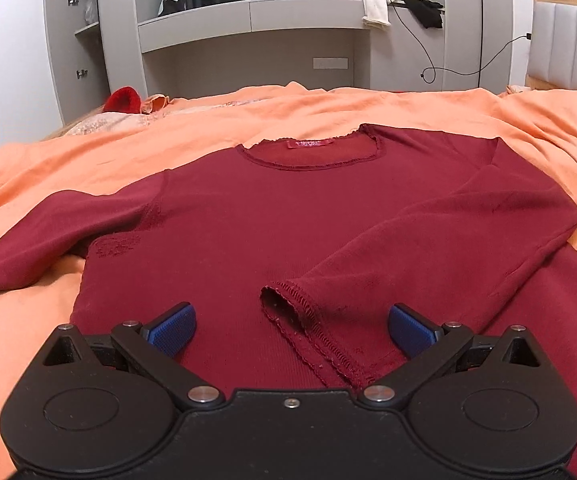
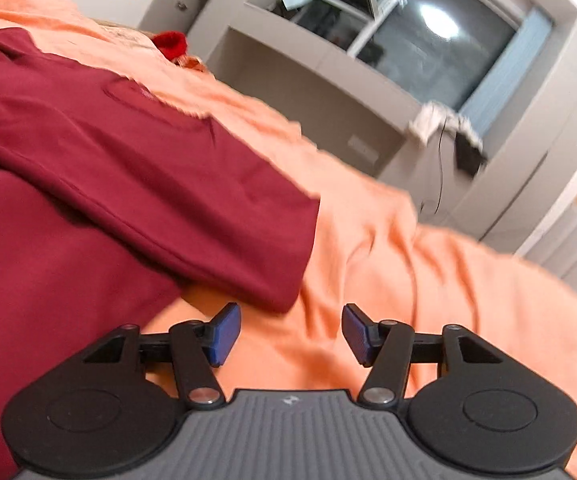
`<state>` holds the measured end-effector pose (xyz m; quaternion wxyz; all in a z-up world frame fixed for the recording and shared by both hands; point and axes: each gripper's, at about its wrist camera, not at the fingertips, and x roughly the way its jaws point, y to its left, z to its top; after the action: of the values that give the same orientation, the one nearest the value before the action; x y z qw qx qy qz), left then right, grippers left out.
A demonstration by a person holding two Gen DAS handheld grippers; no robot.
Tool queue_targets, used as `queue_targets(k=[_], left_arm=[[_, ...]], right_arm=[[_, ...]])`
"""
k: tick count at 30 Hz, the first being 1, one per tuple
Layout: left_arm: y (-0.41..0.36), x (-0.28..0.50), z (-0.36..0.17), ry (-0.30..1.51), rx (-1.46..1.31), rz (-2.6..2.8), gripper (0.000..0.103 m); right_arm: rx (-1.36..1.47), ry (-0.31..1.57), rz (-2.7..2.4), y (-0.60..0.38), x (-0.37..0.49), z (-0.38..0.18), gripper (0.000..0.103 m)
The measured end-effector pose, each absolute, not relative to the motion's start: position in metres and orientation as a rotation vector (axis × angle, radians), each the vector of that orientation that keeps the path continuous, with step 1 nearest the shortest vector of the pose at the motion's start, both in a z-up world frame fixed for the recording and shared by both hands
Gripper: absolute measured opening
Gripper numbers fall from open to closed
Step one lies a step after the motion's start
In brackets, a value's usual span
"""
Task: Fold small clothes
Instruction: 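Carry the sleeve across the shirt body with the right gripper and release, then move the left tool to the other sleeve cuff and grasp it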
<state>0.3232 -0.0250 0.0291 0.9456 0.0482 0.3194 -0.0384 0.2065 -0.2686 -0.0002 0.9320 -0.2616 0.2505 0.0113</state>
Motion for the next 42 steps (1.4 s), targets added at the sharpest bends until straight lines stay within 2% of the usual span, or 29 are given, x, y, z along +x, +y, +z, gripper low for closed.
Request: queue_targets(k=[3,5,7,8,13,21,24,27,29,31,35,36,40,42], left_arm=[[-0.025,0.323,0.029,0.653,0.099,-0.079,0.103],[-0.025,0.323,0.028,0.651,0.104,-0.080,0.103],[-0.026,0.323,0.027,0.648,0.108,-0.081,0.103],[-0.025,0.323,0.026,0.648,0.109,-0.082,0.103],[-0.025,0.324,0.026,0.651,0.107,-0.086,0.103],[-0.029,0.321,0.025,0.643,0.141,-0.097,0.103],[-0.023,0.321,0.028,0.646,0.114,-0.121,0.103],[-0.011,0.320,0.036,0.637,0.061,-0.153,0.102],[-0.002,0.317,0.041,0.614,0.026,-0.145,0.102],[0.010,0.314,0.048,0.581,-0.008,-0.128,0.102],[0.040,0.311,0.060,0.534,-0.080,-0.047,0.102],[0.049,0.311,0.063,0.526,-0.103,-0.017,0.102],[0.092,0.311,0.069,0.497,-0.190,0.130,0.102],[0.116,0.308,0.071,0.483,-0.223,0.217,0.102]], right_arm=[[-0.543,0.495,0.027,-0.272,0.211,-0.009,0.058],[-0.574,0.471,0.011,-0.269,0.216,-0.013,0.054],[-0.575,0.472,0.018,-0.263,0.223,-0.015,0.015],[-0.570,0.480,0.023,-0.257,0.246,-0.005,0.013],[-0.461,0.508,0.021,-0.269,0.254,0.011,0.009],[-0.425,0.519,0.028,-0.269,0.251,0.011,0.011],[-0.401,0.513,0.031,-0.270,0.245,0.018,0.016],[-0.379,0.504,0.033,-0.271,0.236,0.025,0.043],[-0.365,0.492,0.041,-0.269,0.229,0.031,0.049],[-0.348,0.476,0.046,-0.266,0.223,0.038,0.062],[-0.276,0.440,0.080,-0.259,0.209,0.054,0.079],[-0.244,0.432,0.098,-0.256,0.206,0.058,0.087],[-0.146,0.418,0.191,-0.241,0.197,0.068,0.102],[-0.100,0.415,0.253,-0.233,0.193,0.071,0.103]])
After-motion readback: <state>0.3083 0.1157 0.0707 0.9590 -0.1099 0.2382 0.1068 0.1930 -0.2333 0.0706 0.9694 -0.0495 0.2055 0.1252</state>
